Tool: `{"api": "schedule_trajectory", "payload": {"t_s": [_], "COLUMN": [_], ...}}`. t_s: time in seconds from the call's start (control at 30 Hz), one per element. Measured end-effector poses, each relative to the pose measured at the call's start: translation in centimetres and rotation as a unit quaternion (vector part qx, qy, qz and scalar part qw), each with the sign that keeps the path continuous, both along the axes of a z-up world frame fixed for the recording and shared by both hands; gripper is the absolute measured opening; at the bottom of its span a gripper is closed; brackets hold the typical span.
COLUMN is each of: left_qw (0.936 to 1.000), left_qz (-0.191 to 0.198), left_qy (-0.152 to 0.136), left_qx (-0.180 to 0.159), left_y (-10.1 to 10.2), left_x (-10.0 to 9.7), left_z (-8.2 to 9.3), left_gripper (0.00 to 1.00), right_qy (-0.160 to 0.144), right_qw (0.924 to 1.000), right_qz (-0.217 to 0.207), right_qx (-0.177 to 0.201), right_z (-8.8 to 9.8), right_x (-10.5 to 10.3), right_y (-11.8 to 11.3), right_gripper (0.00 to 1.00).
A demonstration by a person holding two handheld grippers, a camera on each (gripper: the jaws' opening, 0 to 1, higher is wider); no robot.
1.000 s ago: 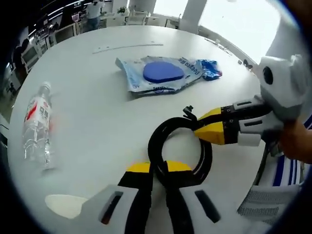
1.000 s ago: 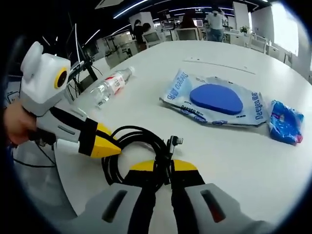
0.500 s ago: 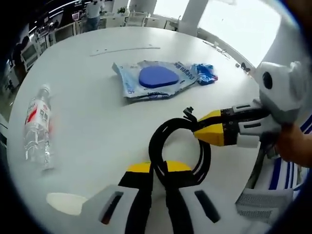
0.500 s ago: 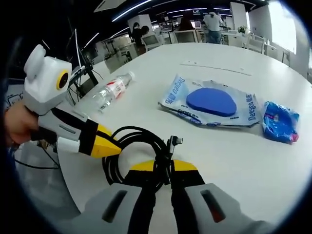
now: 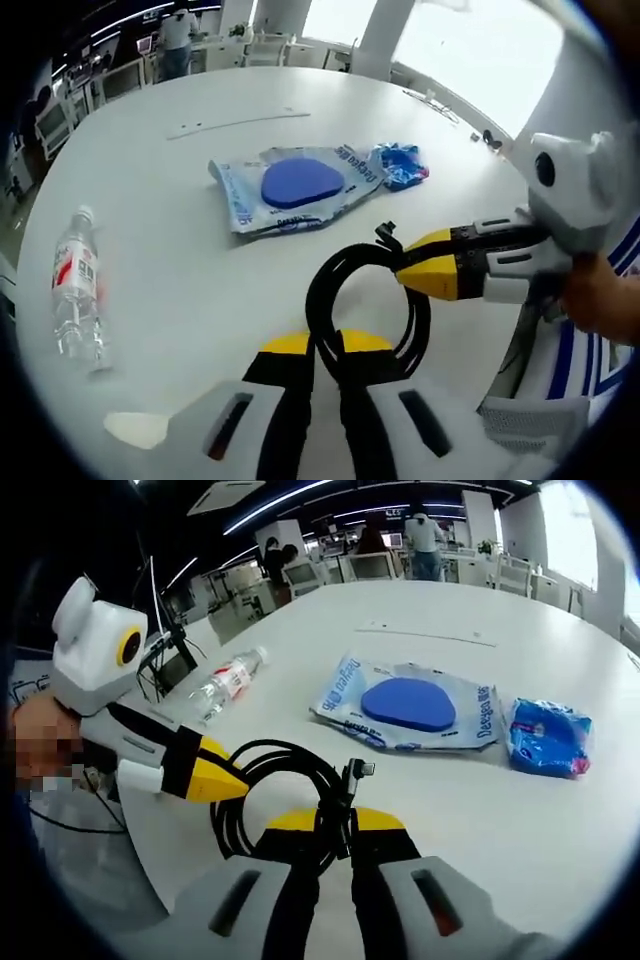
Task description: Arrange the tabletop items into an orderly group along one side of the table until the central work area is clear of visible clutter.
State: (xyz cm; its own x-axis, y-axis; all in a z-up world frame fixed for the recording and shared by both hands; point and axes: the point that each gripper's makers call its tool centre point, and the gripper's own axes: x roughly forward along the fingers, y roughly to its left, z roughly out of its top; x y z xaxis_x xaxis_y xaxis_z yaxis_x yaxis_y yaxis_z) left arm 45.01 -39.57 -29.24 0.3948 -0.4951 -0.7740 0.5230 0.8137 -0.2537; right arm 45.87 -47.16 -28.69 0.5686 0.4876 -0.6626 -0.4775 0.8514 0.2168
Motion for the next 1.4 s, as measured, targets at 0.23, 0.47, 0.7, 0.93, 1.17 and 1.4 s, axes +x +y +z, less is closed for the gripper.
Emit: {"api": "schedule_trajectory", "payload": {"t_s": [0.23,0.47,0.7,0.93,1.17,1.4], "left_qw": [0.9999,0.9996,0.9991,0.9986,0.9981,0.9975], "left_qz": [-0.011,-0.025,-0.04,-0.049,-0.058,-0.066], "left_qy": [-0.005,-0.009,-0.013,-0.015,-0.018,-0.019], "left_qx": [-0.006,-0.01,-0.01,-0.013,-0.013,-0.014], "left_y": [-1.5,-3.2,-4.8,-6.0,-7.2,-8.6], "left_x": [0.1,0.2,0.4,0.5,0.8,1.1], "left_z": [0.9,1.6,2.2,2.5,2.9,3.0], "left_gripper": [0.05,0.05,0.05,0.05,0.05,0.05], "right_qy": [-0.009,-0.015,-0.019,-0.024,-0.028,-0.03], "right_qw": [0.9999,0.9996,0.999,0.9986,0.9981,0.9975], "right_qz": [-0.01,-0.025,-0.04,-0.047,-0.054,-0.063], "right_qx": [0.001,0.002,0.003,0.003,0.003,0.001], "right_z": [1.0,1.7,2.2,2.7,3.1,3.4], "right_x": [-0.1,-0.2,-0.2,-0.1,0.0,0.2], "right_y": [-1.4,-3.1,-4.8,-6.0,-7.0,-8.6], "right_gripper": [0.08,0.08,0.08,0.08,0.08,0.08]}}
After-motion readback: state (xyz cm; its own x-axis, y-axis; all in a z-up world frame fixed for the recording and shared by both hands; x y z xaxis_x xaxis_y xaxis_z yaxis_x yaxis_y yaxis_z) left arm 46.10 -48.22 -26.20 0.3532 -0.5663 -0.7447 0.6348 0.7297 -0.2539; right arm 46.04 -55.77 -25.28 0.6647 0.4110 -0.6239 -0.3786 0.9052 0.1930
